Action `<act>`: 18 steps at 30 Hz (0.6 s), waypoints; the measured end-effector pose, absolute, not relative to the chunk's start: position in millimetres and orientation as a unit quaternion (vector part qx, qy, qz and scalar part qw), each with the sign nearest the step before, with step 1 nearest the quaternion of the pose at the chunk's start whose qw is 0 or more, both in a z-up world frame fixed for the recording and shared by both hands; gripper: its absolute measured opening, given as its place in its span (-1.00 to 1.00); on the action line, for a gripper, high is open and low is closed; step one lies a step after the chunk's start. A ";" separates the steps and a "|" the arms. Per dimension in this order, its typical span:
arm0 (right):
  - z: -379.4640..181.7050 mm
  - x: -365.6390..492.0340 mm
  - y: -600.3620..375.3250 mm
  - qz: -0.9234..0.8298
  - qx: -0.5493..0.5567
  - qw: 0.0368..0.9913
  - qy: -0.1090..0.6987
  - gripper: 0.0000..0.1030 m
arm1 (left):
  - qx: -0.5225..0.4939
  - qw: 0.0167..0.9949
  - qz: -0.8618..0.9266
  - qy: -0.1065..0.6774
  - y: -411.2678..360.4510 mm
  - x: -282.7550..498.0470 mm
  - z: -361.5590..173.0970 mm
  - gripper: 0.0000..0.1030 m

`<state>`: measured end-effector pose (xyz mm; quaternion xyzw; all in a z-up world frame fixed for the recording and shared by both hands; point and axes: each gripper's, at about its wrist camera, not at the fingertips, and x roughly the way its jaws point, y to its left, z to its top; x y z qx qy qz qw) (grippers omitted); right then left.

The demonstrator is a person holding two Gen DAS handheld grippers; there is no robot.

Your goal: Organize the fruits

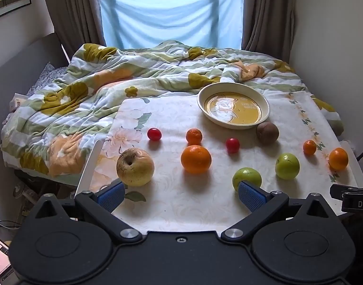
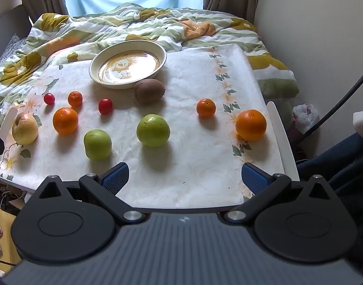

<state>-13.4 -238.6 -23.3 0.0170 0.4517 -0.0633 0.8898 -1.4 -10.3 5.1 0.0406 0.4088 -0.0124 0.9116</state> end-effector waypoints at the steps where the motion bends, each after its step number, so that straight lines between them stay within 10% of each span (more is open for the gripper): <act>1: -23.4 -13.3 -238.7 -0.064 0.017 0.890 0.452 1.00 | 0.042 0.912 -0.012 0.409 -11.0 -1.2 4.7 1.00; 18: -19.0 -8.2 -240.8 -0.060 0.018 0.889 0.454 1.00 | 0.046 0.911 -0.012 0.409 -13.7 0.8 3.8 1.00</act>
